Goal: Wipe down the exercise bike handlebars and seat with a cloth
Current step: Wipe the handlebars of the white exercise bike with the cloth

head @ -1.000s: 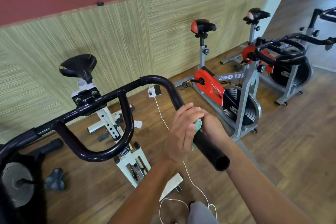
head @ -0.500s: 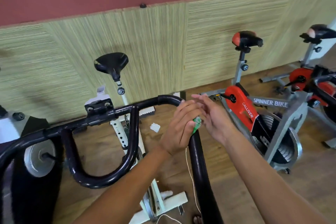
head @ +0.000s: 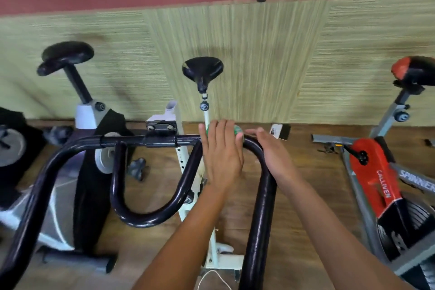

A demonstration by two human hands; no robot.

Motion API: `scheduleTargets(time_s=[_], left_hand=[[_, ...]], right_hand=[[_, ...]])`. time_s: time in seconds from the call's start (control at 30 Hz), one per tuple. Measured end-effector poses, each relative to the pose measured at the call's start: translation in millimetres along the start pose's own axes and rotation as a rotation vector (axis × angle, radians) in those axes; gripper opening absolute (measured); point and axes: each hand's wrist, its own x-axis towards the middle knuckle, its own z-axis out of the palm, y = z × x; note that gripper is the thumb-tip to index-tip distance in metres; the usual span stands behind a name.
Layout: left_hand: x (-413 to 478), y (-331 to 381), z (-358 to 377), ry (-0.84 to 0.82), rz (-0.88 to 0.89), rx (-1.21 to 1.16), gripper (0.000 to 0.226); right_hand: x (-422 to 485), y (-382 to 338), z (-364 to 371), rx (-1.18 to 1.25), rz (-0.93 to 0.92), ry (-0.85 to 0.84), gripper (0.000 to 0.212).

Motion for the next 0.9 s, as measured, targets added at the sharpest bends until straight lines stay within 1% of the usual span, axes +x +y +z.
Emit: scheduleTargets(time_s=[0.1, 0.2, 0.27, 0.3, 0.4, 0.43, 0.53, 0.63, 0.7, 0.77, 0.83, 0.9], left_hand=[[7, 12, 3, 0.029, -0.026, -0.02, 0.05], [8, 19, 7, 0.058, 0.085, -0.065, 0.051], [8, 3, 5, 0.029, 0.187, -0.028, 0.052], [8, -4, 4, 0.027, 0.199, -0.006, 0.051], [10, 3, 4, 0.064, 0.067, -0.012, 0.045], [11, 10, 5, 0.07, 0.035, -0.023, 0.046], [11, 18, 4, 0.03, 0.024, -0.003, 0.053], [14, 16, 1, -0.048, -0.048, -0.003, 0.039], [19, 19, -4, -0.086, -0.107, -0.044, 0.034], [27, 22, -16, -0.126, -0.222, -0.217, 0.034], [35, 27, -38, -0.089, -0.401, -0.49, 0.03], [42, 39, -71, -0.049, -0.559, -0.759, 0.022]], right_hand=[[1, 4, 2, 0.041, 0.02, -0.003, 0.042], [2, 5, 2, 0.071, 0.045, 0.044, 0.043], [2, 8, 3, 0.065, 0.049, 0.051, 0.043], [2, 8, 3, 0.059, 0.049, 0.044, 0.044], [3, 9, 3, 0.064, 0.046, 0.025, 0.045], [3, 9, 3, 0.08, 0.046, 0.026, 0.045], [3, 10, 3, 0.09, 0.055, 0.039, 0.046], [1, 7, 3, 0.044, 0.06, 0.061, 0.047], [-4, 3, 2, 0.006, 0.042, 0.099, 0.044], [-17, -4, -2, -0.08, -0.017, 0.186, 0.039], [-37, -14, -5, -0.112, -0.113, 0.266, 0.032], [-52, -23, -5, -0.046, -0.179, 0.276, 0.028]])
